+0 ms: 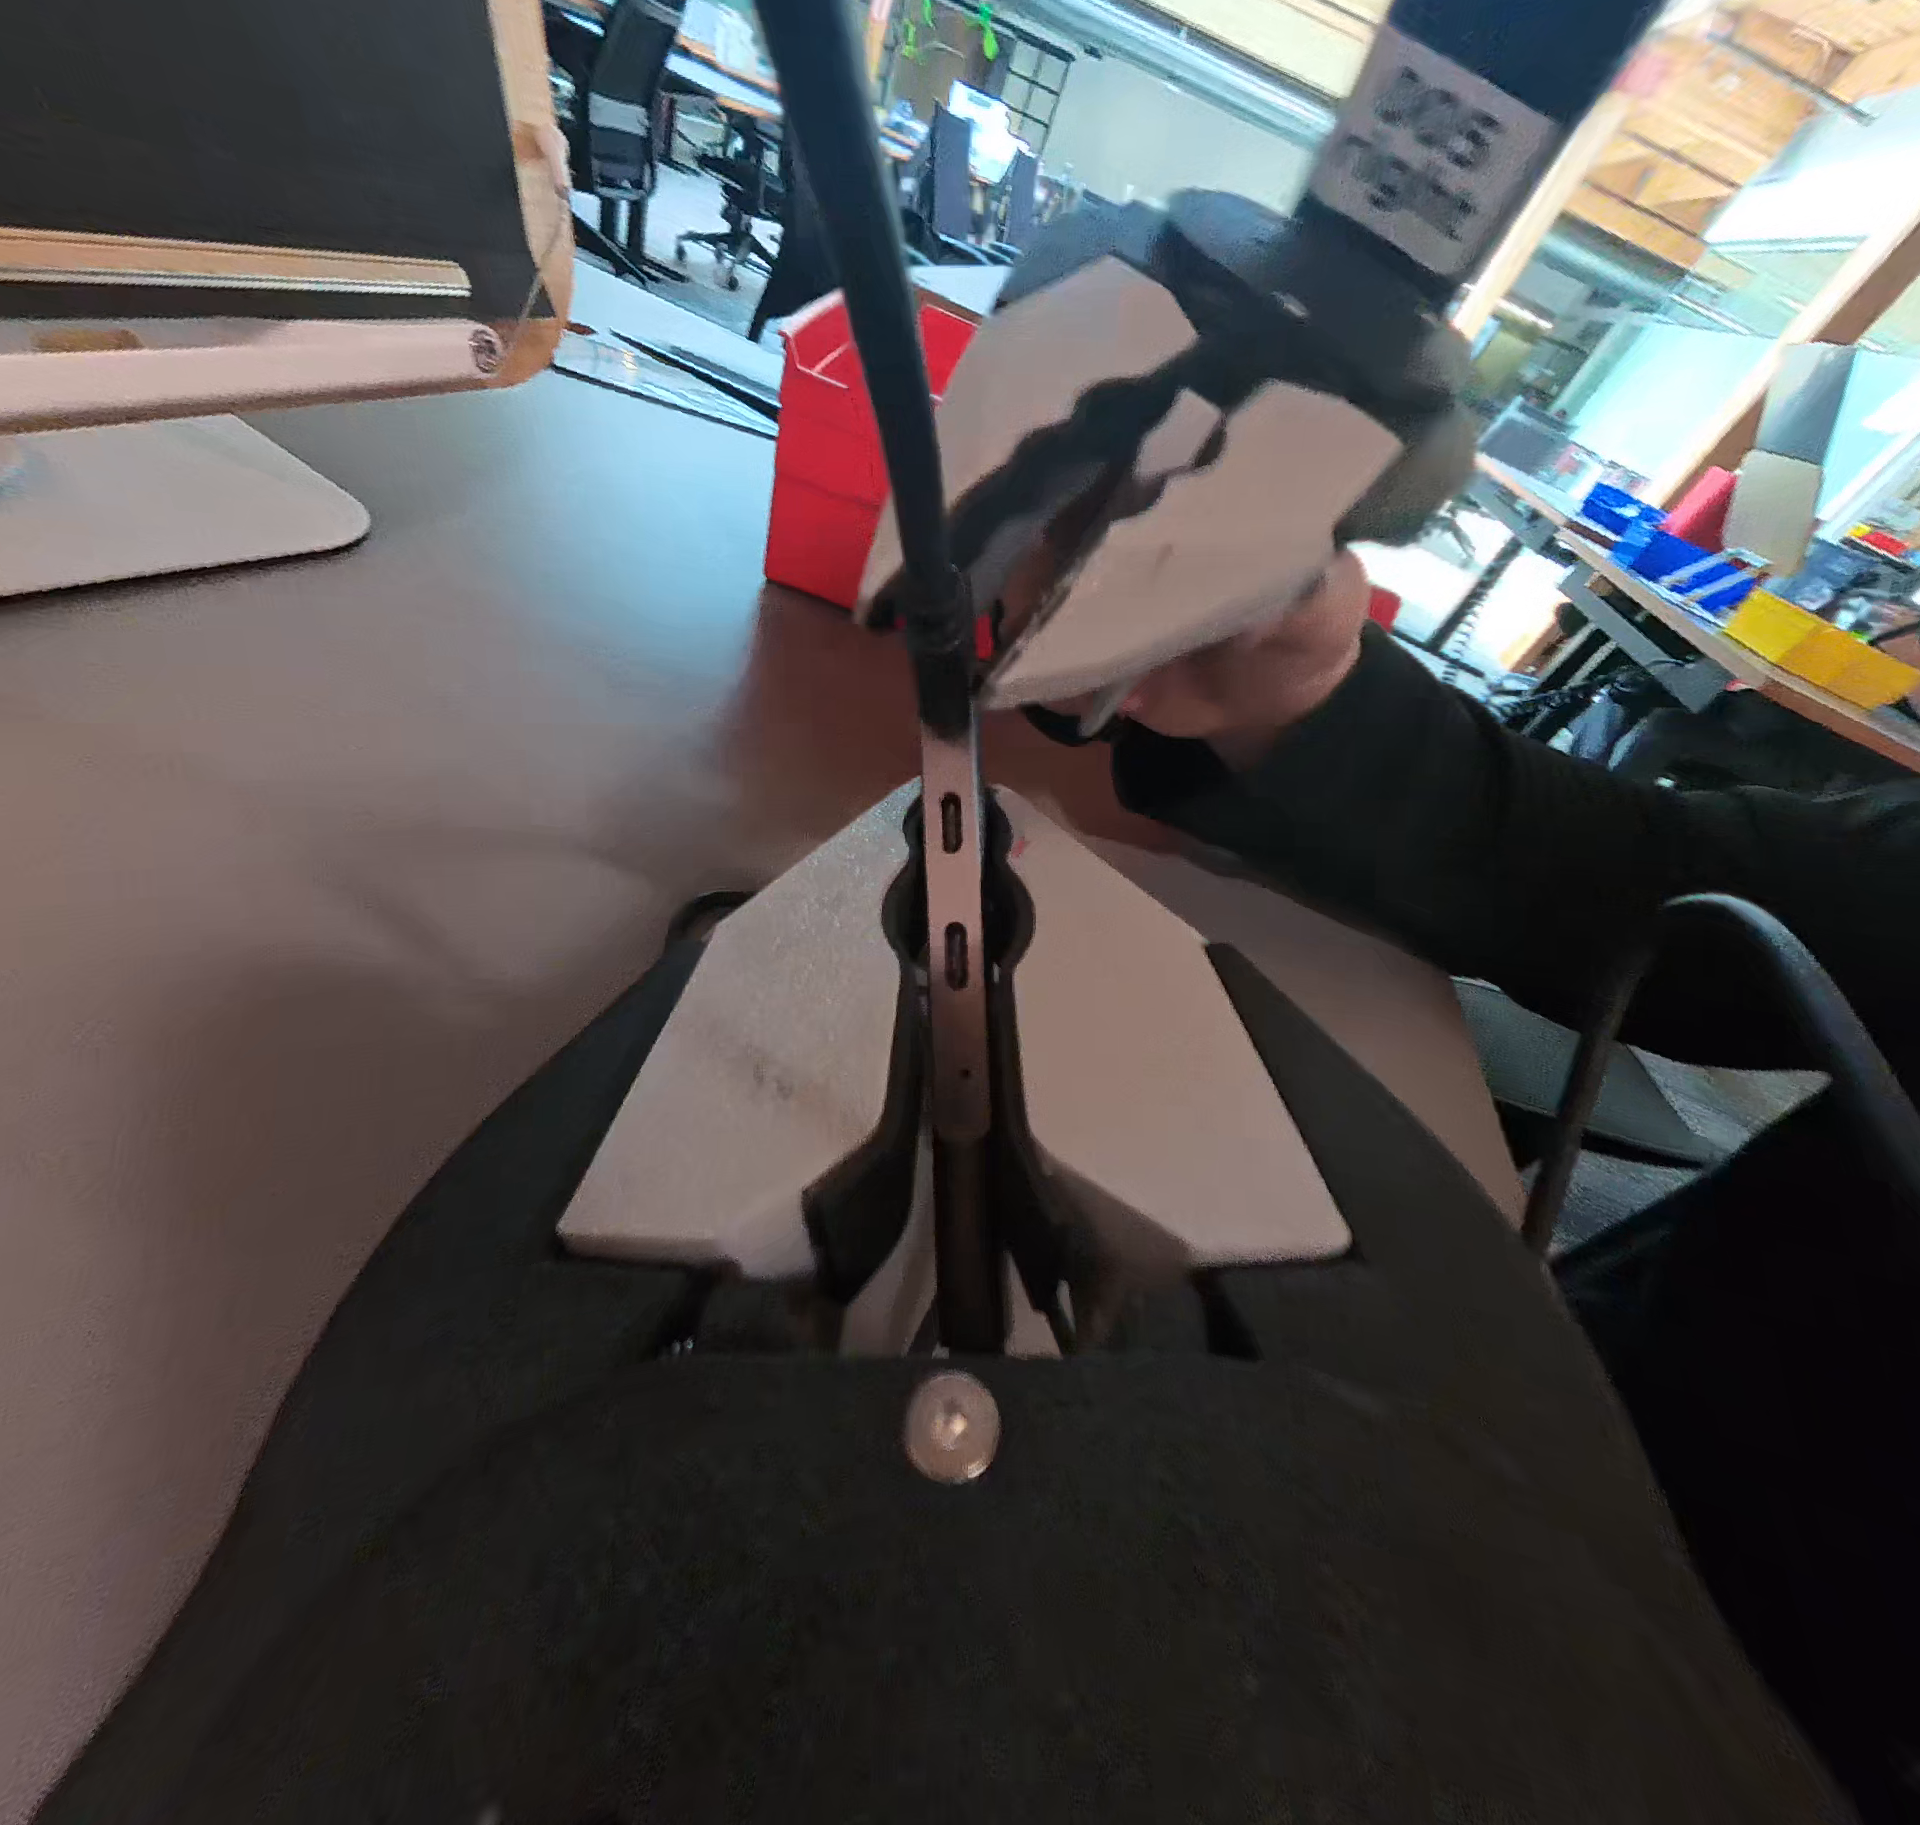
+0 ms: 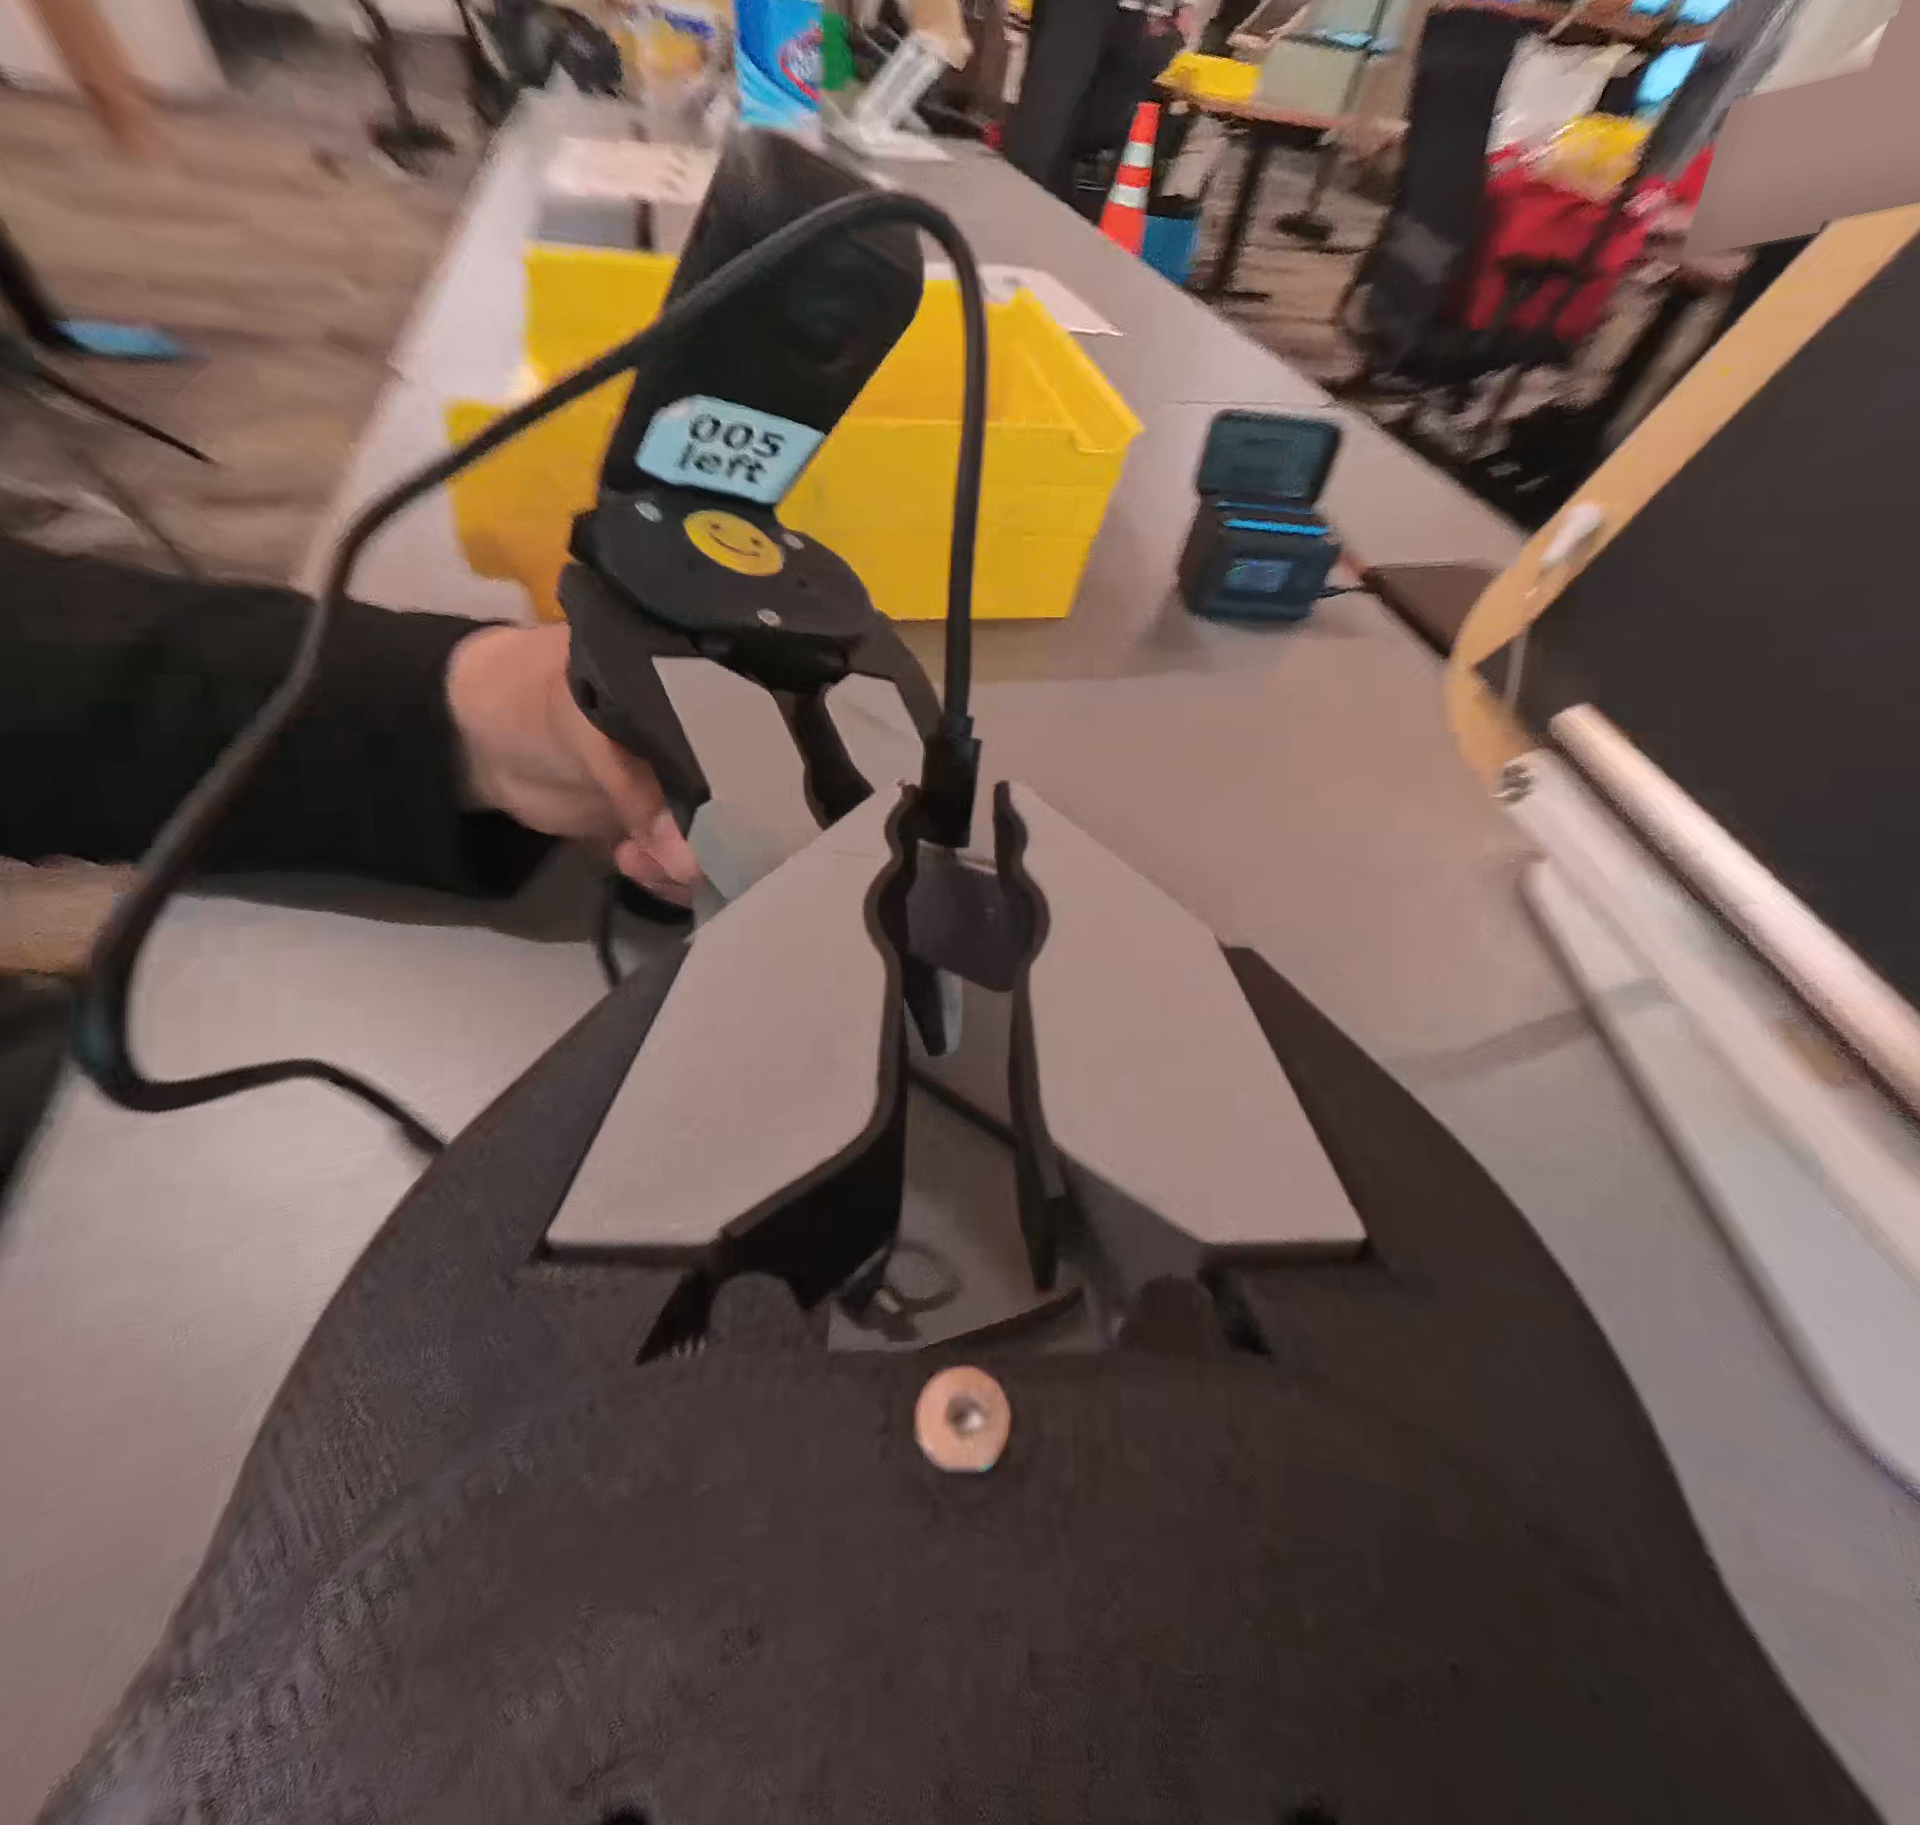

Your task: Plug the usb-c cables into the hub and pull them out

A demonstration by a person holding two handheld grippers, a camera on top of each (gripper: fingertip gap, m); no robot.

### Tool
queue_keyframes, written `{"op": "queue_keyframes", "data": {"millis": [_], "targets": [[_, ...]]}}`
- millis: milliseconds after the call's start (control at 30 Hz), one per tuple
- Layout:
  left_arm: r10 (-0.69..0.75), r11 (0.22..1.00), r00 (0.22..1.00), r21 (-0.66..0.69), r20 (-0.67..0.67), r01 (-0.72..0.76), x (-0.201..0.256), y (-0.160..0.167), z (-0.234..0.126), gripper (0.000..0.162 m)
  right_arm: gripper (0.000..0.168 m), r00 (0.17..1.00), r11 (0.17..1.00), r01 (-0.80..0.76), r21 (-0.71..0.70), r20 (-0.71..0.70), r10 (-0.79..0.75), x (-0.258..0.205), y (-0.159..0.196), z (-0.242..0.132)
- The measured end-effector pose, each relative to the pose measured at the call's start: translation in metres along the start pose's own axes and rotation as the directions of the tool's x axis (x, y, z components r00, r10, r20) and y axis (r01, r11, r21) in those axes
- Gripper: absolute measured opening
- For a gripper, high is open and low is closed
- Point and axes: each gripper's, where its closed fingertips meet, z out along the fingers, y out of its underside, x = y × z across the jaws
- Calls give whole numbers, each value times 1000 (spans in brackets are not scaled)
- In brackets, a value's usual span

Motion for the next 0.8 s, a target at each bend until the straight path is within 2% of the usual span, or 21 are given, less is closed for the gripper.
{"op": "queue_keyframes", "data": {"millis": [67, 167, 267, 367, 433, 567, 667, 800], "targets": [[-5, 1000, 999, -13, -40, 5, 7, 1, 0, 5, 15, 988, 990, -136, 43, 79, 132, 3, -6, -8], [-28, 999, 991, -38, -133, 23, 21, 4, 0, 5, 14, 953, 967, -247, 68, 196, 230, 0, -12, -19], [-21, 997, 986, -70, -165, 9, 27, 8, 0, 5, 18, 894, 946, -324, -1, 326, 306, -14, -7, -21], [-15, 994, 979, -113, -204, -8, 35, 16, 1, 5, 17, 855, 934, -350, -74, 383, 350, -24, 3, -17], [6, 989, 978, -143, -207, -36, 37, 21, 3, 5, 4, 827, 932, -339, -129, 432, 360, -35, 10, -16], [41, 982, 982, -172, -184, -73, 34, 27, 5, 5, 3, 815, 924, -342, -173, 435, 383, -36, 17, -17], [42, 981, 986, -179, -162, -71, 31, 29, 7, 5, 3, 837, 932, -311, -187, 411, 361, -34, 21, -17], [39, 996, 988, -77, -147, -51, 31, 11, 6, 7, 3, 838, 932, -309, -189, 410, 360, -35, 21, -16]]}}
